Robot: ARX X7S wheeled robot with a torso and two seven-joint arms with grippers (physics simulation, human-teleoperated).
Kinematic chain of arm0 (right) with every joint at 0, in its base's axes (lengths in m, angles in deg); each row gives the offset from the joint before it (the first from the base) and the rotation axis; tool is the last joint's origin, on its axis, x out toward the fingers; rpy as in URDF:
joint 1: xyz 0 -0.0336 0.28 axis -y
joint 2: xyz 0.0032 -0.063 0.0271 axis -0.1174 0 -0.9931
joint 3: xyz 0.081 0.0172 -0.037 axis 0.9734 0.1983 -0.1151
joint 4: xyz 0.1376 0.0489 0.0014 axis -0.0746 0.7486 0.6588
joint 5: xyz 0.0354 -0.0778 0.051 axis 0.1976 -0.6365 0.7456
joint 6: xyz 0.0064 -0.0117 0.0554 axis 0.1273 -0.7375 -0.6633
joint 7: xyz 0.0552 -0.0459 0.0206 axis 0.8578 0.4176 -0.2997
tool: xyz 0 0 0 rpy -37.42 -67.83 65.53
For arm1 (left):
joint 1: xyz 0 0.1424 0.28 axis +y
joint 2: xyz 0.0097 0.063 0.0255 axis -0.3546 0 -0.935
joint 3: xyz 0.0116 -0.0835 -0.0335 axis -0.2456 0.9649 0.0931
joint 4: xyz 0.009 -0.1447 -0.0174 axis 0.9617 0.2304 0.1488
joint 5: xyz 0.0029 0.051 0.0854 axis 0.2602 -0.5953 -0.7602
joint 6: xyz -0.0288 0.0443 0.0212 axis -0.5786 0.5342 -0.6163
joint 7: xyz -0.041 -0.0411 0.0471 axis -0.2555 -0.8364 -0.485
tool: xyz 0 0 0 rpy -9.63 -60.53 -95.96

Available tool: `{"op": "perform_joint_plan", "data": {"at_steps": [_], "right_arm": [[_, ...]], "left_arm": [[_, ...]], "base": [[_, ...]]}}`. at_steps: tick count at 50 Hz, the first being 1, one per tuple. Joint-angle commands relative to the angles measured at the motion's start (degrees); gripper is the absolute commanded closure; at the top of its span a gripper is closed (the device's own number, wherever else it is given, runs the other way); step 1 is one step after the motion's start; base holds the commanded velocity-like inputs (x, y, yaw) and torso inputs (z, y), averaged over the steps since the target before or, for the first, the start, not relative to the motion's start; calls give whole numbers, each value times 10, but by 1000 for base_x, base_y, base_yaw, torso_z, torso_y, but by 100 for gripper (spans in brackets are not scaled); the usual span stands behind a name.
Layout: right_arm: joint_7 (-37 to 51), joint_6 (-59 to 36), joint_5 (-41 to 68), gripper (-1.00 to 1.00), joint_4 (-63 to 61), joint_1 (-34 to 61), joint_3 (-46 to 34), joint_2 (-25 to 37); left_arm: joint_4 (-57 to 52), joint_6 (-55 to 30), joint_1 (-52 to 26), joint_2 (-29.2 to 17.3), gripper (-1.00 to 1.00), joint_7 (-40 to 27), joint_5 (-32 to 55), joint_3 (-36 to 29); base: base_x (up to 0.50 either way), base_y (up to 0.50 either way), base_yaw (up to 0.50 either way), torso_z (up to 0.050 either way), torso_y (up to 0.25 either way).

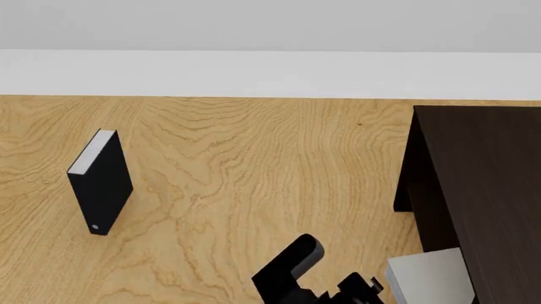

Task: Pick up the book on the right and place it on the cabinet shelf.

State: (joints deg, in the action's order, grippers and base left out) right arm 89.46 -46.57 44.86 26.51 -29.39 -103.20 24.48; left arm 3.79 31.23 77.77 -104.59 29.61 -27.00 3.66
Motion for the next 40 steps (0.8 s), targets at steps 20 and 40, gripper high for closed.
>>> {"op": "perform_joint_plan", "data": {"at_steps": [20,40], "right_arm": [[57,-9,2,-100,29,-18,31,27],[102,-36,10,-100,4,-11,51,46]], "left_arm": [[7,2,-5,0,-100,-1,2,-6],[14,12,-4,1,-100,3,0,-10]], "base": [[0,-1,-3,0,0],[0,0,-1,0,0]]}}
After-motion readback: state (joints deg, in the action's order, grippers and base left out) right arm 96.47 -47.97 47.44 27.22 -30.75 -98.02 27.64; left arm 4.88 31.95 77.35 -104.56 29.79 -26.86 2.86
